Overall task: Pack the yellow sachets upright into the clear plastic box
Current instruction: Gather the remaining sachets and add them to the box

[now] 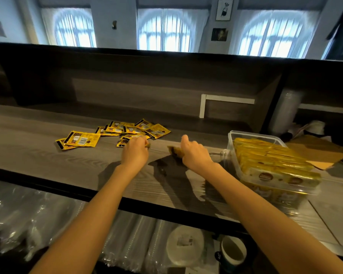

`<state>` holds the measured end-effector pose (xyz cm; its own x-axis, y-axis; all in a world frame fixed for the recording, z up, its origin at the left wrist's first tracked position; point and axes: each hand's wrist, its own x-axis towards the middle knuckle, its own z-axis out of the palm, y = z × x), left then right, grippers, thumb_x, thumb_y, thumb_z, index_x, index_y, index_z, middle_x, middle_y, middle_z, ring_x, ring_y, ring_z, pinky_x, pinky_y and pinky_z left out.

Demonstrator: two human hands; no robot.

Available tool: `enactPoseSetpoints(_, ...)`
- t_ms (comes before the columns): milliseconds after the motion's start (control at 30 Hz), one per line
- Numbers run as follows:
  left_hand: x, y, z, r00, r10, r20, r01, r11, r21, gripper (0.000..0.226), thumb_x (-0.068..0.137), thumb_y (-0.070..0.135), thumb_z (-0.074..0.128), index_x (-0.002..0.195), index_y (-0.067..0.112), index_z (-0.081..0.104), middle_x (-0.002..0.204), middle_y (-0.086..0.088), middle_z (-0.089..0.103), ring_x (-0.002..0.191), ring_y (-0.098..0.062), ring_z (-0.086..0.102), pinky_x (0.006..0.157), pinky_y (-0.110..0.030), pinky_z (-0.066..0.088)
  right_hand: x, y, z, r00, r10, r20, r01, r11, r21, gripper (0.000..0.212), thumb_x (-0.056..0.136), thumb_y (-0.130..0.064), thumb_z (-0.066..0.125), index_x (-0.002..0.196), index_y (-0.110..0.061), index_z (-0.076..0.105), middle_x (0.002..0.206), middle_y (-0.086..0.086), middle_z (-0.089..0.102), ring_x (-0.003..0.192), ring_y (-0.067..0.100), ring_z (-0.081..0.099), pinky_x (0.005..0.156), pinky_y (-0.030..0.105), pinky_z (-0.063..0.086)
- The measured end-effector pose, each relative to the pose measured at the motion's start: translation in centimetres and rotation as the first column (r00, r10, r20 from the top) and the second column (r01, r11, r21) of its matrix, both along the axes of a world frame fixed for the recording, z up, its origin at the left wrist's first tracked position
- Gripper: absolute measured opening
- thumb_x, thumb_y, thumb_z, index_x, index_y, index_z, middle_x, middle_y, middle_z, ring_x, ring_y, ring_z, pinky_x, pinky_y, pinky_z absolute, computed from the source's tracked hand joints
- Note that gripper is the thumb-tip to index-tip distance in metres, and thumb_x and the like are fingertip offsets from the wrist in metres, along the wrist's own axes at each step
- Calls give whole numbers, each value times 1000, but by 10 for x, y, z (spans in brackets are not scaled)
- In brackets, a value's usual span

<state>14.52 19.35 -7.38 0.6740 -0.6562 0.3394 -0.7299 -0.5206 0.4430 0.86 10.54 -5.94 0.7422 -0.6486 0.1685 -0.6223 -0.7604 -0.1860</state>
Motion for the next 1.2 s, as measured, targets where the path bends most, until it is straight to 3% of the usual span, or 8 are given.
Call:
enactPoseSetpoints(167, -24, -10, 34, 994, -45, -95, 17, 962, -274, 4, 90, 9, 56, 85, 8, 56, 93, -15, 62, 99, -31, 58, 70, -32, 38, -6, -2, 27, 950, -82, 302, 77, 997, 25, 31, 89, -16, 61, 116, -11, 47, 106, 11, 64, 97, 28, 63, 80, 40, 55)
enactPoseSetpoints(267, -38, -20, 51, 987, -83, -138, 19, 911, -411, 15, 86, 5, 61, 101, 5, 62, 106, -11, 65, 102, -24, 59, 69, -23, 37, -15, -8, 49, 911, -117, 395, 114, 993, 31, 31, 88, -20, 64, 115, -13, 52, 106, 8, 64, 97, 24, 62, 82, 37, 55)
enactPoseSetpoints(367, -50, -34, 63, 982, -136, -132, 56, 873, -485, 25, 84, 1, 62, 107, 10, 60, 110, -8, 66, 105, -24, 61, 77, -29, 46, -27, -21, 69, 891, -178, 417, 194, 981, 3, 27, 88, -21, 63, 112, -13, 55, 107, 8, 64, 97, 26, 61, 80, 37, 52)
enactPoseSetpoints(533, -82, -61, 83, 968, -247, -35, 194, 831, -521, 21, 84, -2, 57, 101, 8, 66, 106, -10, 68, 102, -23, 62, 79, -30, 49, -70, -46, 91, 833, -252, 492, 310, 950, -39, 33, 86, -15, 61, 118, -11, 52, 112, 12, 62, 101, 29, 59, 80, 38, 50)
enactPoseSetpoints(833, -140, -120, 91, 849, -529, -14, 429, 702, -569, 12, 89, -2, 52, 95, 6, 57, 97, -2, 56, 90, -7, 53, 56, -10, 45, -149, -99, 96, 690, -357, 630, 417, 907, 58, 31, 86, -3, 59, 115, -8, 55, 109, 16, 63, 99, 33, 60, 76, 39, 52)
enactPoseSetpoints(1033, -163, -149, 75, 757, -642, -119, 498, 686, -530, 13, 91, -2, 50, 99, 5, 56, 95, -2, 53, 91, -10, 51, 56, -10, 45, -178, -113, 83, 699, -350, 624, 411, 910, 50, 23, 90, -4, 54, 112, -2, 62, 107, 19, 65, 99, 33, 62, 82, 43, 54)
enactPoseSetpoints(1200, -167, -162, 66, 708, -676, -204, 552, 710, -437, 15, 92, 0, 48, 105, 5, 55, 101, -4, 52, 96, -13, 50, 63, -10, 43, -187, -120, 71, 770, -294, 566, 273, 954, 123, 23, 95, -12, 49, 114, -4, 61, 109, 17, 64, 103, 30, 62, 86, 42, 55)
